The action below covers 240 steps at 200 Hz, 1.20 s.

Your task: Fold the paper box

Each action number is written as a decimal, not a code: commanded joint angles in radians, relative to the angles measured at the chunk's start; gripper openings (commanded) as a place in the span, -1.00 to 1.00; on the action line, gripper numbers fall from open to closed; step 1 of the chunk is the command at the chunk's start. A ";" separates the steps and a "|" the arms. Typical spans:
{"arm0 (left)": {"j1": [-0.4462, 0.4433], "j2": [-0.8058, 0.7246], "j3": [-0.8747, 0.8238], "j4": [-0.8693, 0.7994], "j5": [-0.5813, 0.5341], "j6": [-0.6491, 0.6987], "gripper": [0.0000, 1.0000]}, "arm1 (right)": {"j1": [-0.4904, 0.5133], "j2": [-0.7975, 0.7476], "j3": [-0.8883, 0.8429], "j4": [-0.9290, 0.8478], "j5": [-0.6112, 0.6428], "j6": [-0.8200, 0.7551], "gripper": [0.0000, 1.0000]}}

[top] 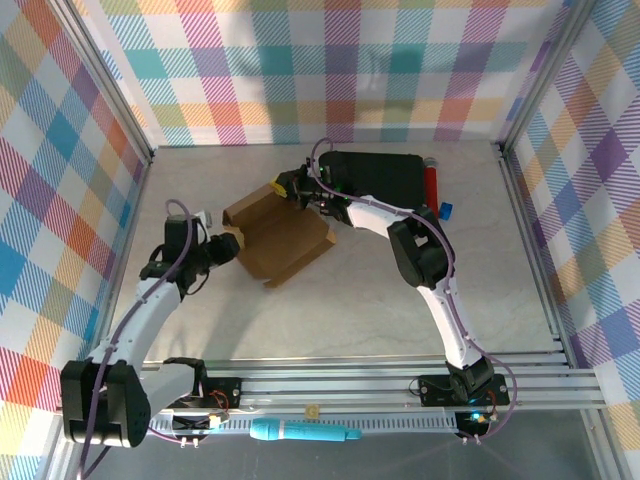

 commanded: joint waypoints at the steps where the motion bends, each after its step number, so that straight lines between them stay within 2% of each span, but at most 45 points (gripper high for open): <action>1: 0.034 0.091 0.056 -0.034 -0.046 0.070 -0.24 | 0.004 0.045 0.031 -0.003 0.007 0.009 -1.00; 28: 0.037 0.188 0.075 0.051 -0.040 0.135 -0.26 | 0.004 0.058 0.066 -0.038 0.001 0.005 -1.00; 64: 0.037 0.239 0.041 0.162 -0.018 0.230 -0.28 | 0.005 0.076 0.102 -0.055 -0.008 0.013 -1.00; 109: 0.037 0.257 -0.014 0.314 -0.011 0.216 -0.28 | 0.004 0.083 0.111 -0.052 -0.015 0.022 -1.00; 147: 0.018 0.293 0.004 0.365 -0.009 0.208 -0.26 | 0.005 0.091 0.115 -0.032 -0.016 0.035 -1.00; 162: -0.006 0.308 0.024 0.353 -0.044 0.198 -0.26 | 0.003 0.097 0.119 -0.029 -0.018 0.039 -1.00; 180: -0.037 0.320 0.015 0.408 -0.058 0.125 -0.24 | 0.003 0.102 0.121 -0.018 -0.021 0.047 -1.00; 219: -0.147 0.292 -0.055 0.470 -0.261 -0.040 -0.23 | 0.000 0.100 0.109 0.003 -0.024 0.060 -1.00; 240: -0.173 0.272 -0.107 0.492 -0.352 -0.073 -0.22 | -0.001 0.085 0.088 -0.009 -0.039 0.051 -1.00</action>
